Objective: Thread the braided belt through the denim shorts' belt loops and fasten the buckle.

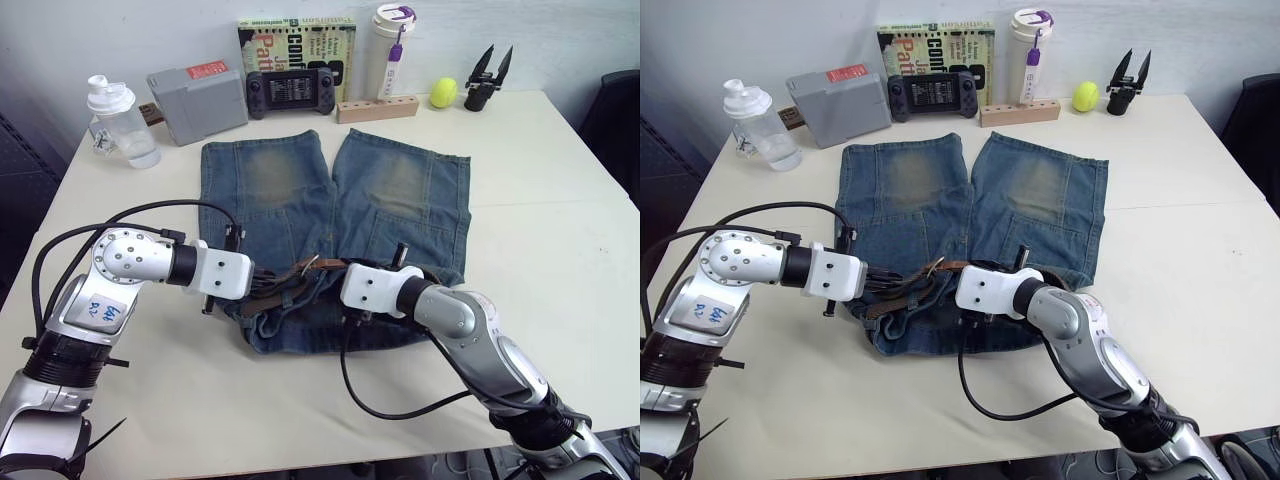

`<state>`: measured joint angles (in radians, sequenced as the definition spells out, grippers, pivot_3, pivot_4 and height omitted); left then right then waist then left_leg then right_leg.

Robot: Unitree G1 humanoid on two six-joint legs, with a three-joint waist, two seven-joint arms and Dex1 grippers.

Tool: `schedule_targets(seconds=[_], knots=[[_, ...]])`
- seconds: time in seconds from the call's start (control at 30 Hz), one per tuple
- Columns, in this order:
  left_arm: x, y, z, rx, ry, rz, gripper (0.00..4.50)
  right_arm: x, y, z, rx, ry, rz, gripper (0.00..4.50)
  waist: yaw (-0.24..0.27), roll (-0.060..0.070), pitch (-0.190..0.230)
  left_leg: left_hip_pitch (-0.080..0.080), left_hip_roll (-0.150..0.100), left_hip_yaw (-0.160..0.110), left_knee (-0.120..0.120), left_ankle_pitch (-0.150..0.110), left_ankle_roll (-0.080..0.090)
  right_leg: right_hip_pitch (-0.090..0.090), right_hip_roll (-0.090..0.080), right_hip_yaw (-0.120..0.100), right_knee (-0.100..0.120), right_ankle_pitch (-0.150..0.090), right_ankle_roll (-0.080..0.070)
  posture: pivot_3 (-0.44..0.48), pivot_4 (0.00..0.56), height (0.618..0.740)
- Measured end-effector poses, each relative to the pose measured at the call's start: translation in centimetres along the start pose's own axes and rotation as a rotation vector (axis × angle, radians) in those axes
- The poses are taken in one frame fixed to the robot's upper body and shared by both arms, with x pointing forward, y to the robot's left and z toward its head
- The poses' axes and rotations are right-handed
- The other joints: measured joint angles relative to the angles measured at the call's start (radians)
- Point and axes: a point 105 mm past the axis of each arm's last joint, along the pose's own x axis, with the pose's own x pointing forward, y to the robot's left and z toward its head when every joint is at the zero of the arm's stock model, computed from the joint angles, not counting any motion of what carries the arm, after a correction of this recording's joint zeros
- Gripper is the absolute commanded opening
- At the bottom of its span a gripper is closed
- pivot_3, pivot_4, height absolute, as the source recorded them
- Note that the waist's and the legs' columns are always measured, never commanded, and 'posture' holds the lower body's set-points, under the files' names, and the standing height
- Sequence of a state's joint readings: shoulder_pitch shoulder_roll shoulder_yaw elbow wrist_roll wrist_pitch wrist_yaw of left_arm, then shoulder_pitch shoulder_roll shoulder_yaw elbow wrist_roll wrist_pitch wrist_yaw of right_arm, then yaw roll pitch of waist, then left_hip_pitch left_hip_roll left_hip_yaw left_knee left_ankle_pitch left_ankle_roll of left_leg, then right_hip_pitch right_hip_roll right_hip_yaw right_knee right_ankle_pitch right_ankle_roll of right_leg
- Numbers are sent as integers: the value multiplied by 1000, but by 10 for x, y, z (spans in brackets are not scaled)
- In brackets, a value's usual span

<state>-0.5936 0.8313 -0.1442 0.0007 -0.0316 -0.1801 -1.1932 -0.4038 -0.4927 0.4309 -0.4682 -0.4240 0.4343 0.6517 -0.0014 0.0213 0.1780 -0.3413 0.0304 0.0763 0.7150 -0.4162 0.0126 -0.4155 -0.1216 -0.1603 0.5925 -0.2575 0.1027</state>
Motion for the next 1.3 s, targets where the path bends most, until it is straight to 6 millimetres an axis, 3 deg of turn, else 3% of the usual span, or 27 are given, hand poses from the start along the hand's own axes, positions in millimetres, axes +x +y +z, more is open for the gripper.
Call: schedule_targets(seconds=[0.27,0.7,1.0,1.3], knots=[[21,6,8,24,-82,-9,0,2,0,1,6,-4,-3,46,-1,0,0,0,0,0,0,0,0,0,0,0,0,0,0,0,150,726],[20,11,2,23,-74,13,0,2,1,2,4,-5,-1,46,-1,0,0,0,0,0,0,0,0,0,0,0,1,0,0,0,150,726],[-13,25,-11,-50,9,126,0,5,9,7,8,-20,32,46,-3,0,0,0,0,0,0,0,0,-1,0,0,1,0,0,0,150,726],[-20,28,-12,-55,30,143,0,5,10,10,0,-37,37,46,-3,0,0,0,0,1,0,0,0,-1,0,0,1,0,0,0,150,726]])
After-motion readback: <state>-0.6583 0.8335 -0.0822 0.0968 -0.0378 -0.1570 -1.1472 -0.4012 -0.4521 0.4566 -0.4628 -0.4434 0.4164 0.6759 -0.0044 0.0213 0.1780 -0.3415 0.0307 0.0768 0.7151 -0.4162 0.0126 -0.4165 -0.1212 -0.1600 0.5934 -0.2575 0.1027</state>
